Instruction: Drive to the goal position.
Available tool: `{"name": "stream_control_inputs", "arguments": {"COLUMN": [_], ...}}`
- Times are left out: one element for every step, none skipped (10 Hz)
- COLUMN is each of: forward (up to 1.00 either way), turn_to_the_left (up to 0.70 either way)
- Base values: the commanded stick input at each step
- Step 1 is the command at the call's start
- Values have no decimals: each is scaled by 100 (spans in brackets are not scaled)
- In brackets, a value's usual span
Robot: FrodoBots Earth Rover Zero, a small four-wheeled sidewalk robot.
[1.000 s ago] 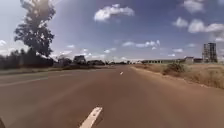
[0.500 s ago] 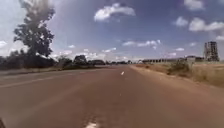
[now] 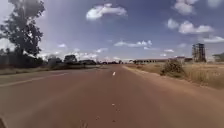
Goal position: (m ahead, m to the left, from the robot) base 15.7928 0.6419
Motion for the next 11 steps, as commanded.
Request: {"name": "stream_control_inputs", "arguments": {"forward": [85, 85, 85, 85, 85, 85, 85, 85, 85, 85, 85], "turn_to_the_left": [-16, -25, -32, -32, -32, -11, -3, 2, 2, 2, 2]}}
